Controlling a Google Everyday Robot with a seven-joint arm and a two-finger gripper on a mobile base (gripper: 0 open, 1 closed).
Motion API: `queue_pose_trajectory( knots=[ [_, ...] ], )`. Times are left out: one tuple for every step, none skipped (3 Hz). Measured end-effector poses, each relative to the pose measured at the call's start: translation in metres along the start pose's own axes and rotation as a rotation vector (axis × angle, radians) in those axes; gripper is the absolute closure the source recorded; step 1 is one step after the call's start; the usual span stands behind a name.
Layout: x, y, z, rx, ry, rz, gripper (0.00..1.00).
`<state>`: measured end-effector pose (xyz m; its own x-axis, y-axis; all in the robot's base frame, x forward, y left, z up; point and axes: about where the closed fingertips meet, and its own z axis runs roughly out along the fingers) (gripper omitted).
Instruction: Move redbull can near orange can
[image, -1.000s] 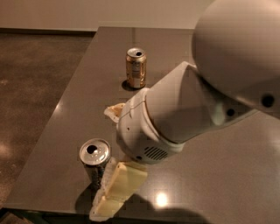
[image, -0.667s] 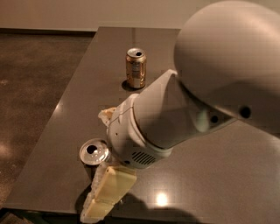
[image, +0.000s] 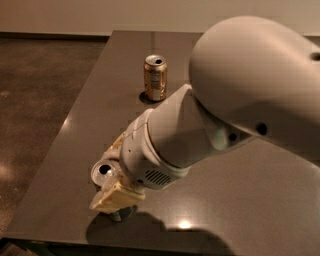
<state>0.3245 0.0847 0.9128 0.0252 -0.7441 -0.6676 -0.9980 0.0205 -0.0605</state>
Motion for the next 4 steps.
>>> queue_pose_trajectory(
  knots=[
    [0.001,-0.008,-0.004,0.0,-0.009,0.02,0.65],
    [-0.002,-0.028,-0.016,0.003,-0.018,0.056,0.89],
    [-0.006,-0.064,-0.036,0.018,-0.055,0.113,1.0],
    [-0.014,-0.106,-0.051,0.042,-0.11,0.161,1.0]
  ],
)
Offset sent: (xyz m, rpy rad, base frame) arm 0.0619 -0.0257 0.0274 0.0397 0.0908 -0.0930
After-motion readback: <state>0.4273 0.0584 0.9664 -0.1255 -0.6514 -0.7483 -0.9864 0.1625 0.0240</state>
